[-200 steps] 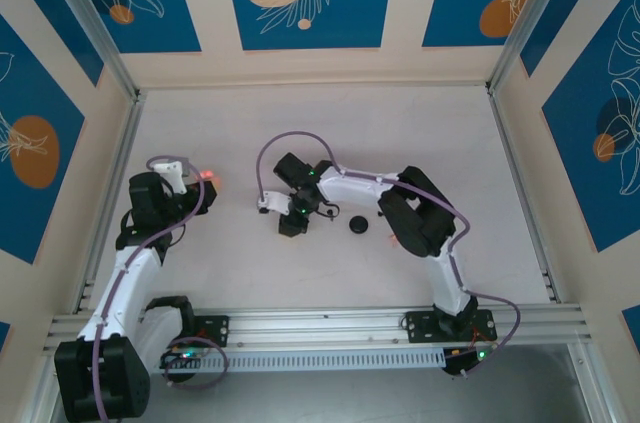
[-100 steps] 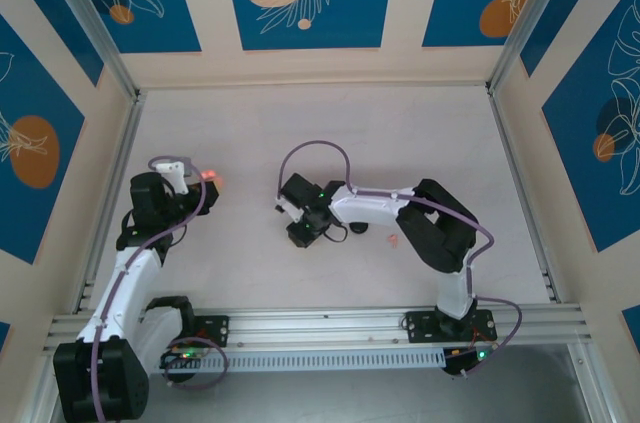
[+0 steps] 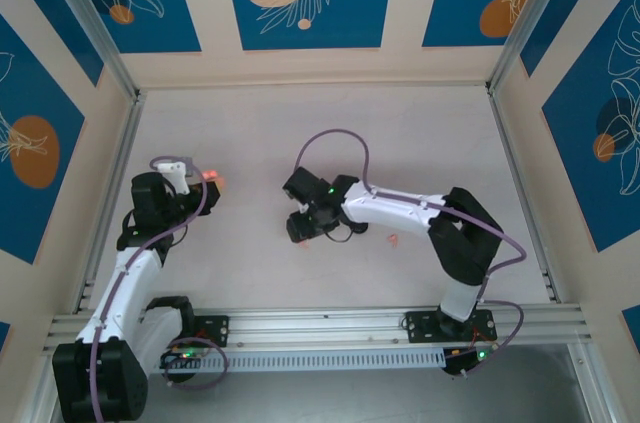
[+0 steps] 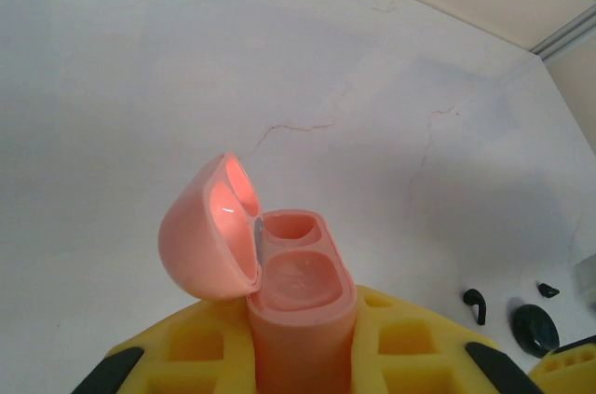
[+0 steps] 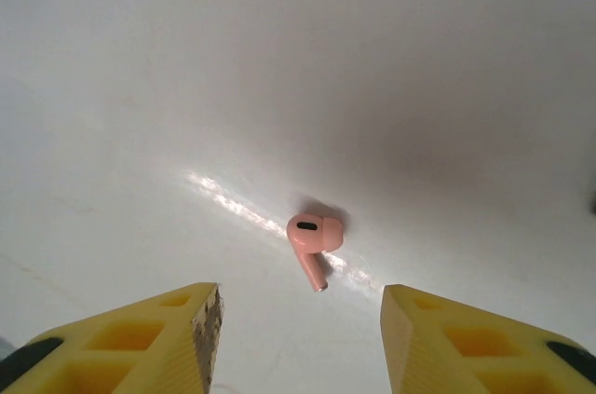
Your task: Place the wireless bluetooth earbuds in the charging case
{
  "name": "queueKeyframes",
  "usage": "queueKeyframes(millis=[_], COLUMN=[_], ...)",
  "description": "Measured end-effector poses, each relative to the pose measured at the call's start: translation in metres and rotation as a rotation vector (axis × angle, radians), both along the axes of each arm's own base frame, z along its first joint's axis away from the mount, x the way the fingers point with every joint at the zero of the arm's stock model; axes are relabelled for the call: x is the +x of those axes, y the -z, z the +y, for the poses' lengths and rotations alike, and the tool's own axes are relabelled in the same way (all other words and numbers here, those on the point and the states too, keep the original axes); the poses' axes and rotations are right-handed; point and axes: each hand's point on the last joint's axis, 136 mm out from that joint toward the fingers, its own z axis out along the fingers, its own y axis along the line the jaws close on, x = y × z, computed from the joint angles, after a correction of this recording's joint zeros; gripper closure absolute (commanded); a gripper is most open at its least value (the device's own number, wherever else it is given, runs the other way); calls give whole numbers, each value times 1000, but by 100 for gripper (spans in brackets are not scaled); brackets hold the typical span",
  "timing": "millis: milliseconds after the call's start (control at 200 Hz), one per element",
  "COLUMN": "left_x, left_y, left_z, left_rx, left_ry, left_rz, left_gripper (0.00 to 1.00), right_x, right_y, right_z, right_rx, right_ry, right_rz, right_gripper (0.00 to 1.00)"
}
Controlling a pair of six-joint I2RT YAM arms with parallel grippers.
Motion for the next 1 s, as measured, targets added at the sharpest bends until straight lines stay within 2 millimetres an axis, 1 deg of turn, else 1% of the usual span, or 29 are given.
queueKeyframes(millis=[45, 115, 175, 230, 310, 430, 650, 825, 1000], left_x=[0, 0, 0, -1, -1, -1, -2, -2, -2], left_y=[0, 0, 0, 0, 0, 1, 1, 2, 1], left_z=[0, -1, -2, -2, -3, -4, -5, -5, -6], left_rx=[0, 0, 0, 1, 4, 6, 6, 9, 17], left_ry=[1, 4, 6, 8, 12, 16, 21, 23, 29], left_rz=[0, 0, 0, 0, -1, -1, 2, 3, -3], left_gripper=[86, 86, 86, 86, 86, 86, 86, 86, 86], right_x=[8, 17, 21, 21, 17, 8, 3, 1, -2], right_y=[-13, -27, -33, -33, -27, -11, 17, 32, 40], right_z=[-2, -7, -13, -18, -19, -15, -7, 0, 6], right_rx=[19, 37, 37, 26, 0, -49, -116, -134, -133], right_ry=[46, 105, 142, 165, 172, 159, 128, 106, 91], right_rz=[18, 58, 96, 141, 206, 295, 390, 430, 463], right_gripper=[52, 52, 52, 52, 52, 52, 53, 55, 56])
